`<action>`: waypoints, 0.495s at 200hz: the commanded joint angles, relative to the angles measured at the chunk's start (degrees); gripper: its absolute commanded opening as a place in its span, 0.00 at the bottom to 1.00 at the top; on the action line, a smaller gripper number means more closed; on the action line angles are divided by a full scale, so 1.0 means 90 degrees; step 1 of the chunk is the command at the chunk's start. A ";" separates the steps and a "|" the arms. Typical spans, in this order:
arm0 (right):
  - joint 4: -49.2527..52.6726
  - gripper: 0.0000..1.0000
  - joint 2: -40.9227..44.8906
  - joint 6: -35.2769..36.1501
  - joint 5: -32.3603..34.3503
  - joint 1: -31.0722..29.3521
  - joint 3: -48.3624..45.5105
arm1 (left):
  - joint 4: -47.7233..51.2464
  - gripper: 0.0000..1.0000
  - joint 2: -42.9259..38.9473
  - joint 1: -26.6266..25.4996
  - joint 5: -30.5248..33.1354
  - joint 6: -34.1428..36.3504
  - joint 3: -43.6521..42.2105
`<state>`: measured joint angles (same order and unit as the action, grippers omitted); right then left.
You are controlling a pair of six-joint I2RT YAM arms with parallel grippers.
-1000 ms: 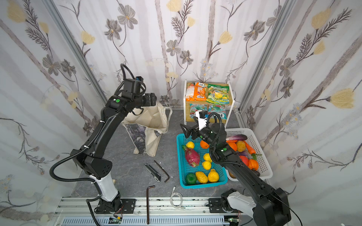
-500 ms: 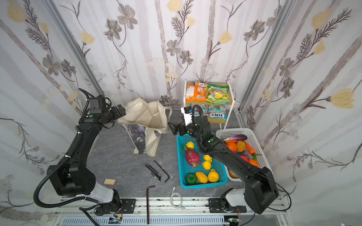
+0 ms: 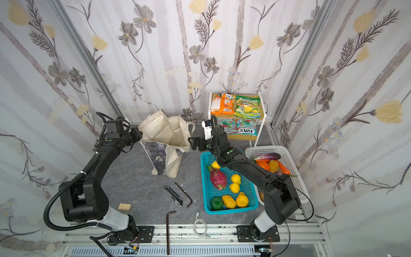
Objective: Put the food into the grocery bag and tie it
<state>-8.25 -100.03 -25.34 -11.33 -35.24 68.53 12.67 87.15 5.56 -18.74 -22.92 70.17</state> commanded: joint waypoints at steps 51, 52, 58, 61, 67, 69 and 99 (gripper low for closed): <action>0.0003 0.56 -0.1399 -0.1136 -0.0088 -0.0353 0.0963 | -0.0350 0.00 -0.0596 -0.0040 -0.0481 -0.0279 -0.0568; 0.0006 0.52 -0.1417 -0.1142 -0.0083 -0.0362 0.0985 | -0.0351 0.00 -0.0599 -0.0041 -0.0498 -0.0282 -0.0564; 0.0048 0.36 -0.1510 -0.1145 -0.0077 -0.0408 0.1113 | -0.0369 0.00 -0.0610 -0.0034 -0.0581 -0.0311 -0.0521; 0.0070 0.29 -0.1549 -0.1148 -0.0083 -0.0428 0.1169 | -0.0372 0.00 -0.0616 -0.0045 -0.0625 -0.0328 -0.0490; 0.0104 0.13 -0.1603 -0.1142 -0.0093 -0.0454 0.1281 | -0.0382 0.00 -0.0630 -0.0043 -0.0699 -0.0355 -0.0417; 0.0110 0.10 -0.1607 -0.1145 -0.0095 -0.0457 0.1291 | -0.0382 0.00 -0.0631 -0.0042 -0.0727 -0.0362 -0.0388; 0.0185 0.00 -0.1373 -0.1038 -0.0033 -0.0498 0.1478 | -0.0392 0.00 -0.0798 -0.0061 -0.1053 -0.0581 -0.0073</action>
<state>-6.28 -114.15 -34.94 -12.32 -39.64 80.51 11.35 81.60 5.10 -24.40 -25.93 67.66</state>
